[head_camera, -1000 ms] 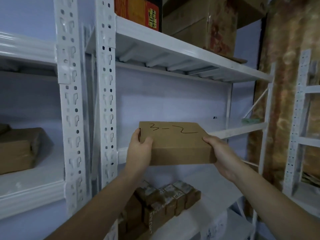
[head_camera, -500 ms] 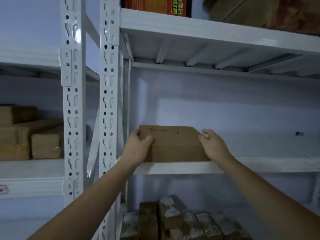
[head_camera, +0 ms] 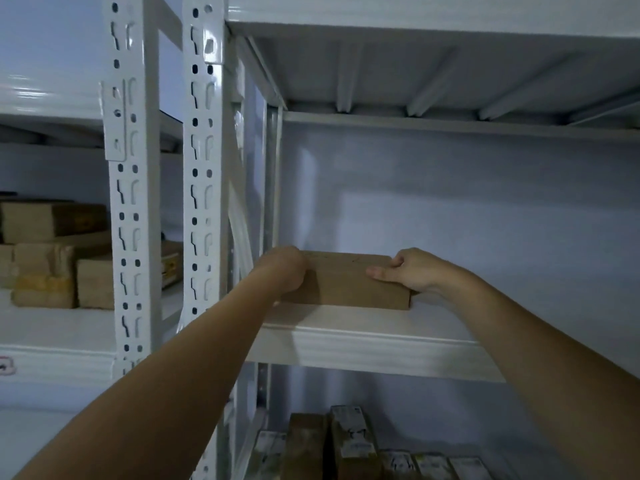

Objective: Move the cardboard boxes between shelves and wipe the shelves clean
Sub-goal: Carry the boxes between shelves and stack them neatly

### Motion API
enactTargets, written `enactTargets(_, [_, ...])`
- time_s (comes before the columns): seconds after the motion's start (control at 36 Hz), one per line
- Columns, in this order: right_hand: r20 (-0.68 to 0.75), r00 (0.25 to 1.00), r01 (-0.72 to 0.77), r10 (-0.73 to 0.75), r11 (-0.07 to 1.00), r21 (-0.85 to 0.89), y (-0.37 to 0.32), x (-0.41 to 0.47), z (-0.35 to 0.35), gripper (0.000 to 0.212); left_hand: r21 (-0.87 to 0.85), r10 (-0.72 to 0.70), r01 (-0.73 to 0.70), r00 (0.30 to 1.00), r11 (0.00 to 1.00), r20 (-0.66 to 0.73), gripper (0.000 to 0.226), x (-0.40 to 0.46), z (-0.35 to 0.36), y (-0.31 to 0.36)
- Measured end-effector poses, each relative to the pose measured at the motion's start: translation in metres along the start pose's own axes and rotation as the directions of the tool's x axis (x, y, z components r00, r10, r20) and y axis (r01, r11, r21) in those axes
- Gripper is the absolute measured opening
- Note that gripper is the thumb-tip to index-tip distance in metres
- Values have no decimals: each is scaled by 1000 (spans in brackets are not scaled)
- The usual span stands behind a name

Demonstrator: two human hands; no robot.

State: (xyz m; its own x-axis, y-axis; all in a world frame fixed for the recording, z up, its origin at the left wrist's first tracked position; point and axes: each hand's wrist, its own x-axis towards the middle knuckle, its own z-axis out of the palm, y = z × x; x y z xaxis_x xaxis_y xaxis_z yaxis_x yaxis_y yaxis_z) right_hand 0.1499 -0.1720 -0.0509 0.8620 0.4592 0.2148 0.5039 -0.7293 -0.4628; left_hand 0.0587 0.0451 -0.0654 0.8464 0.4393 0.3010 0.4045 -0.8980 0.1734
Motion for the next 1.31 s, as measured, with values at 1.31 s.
enactTargets(1.31, [-159,942,293,-296,955,-43,-15,18,-1,55,3,228,-230,963,973,-144,27,-6,-14,1])
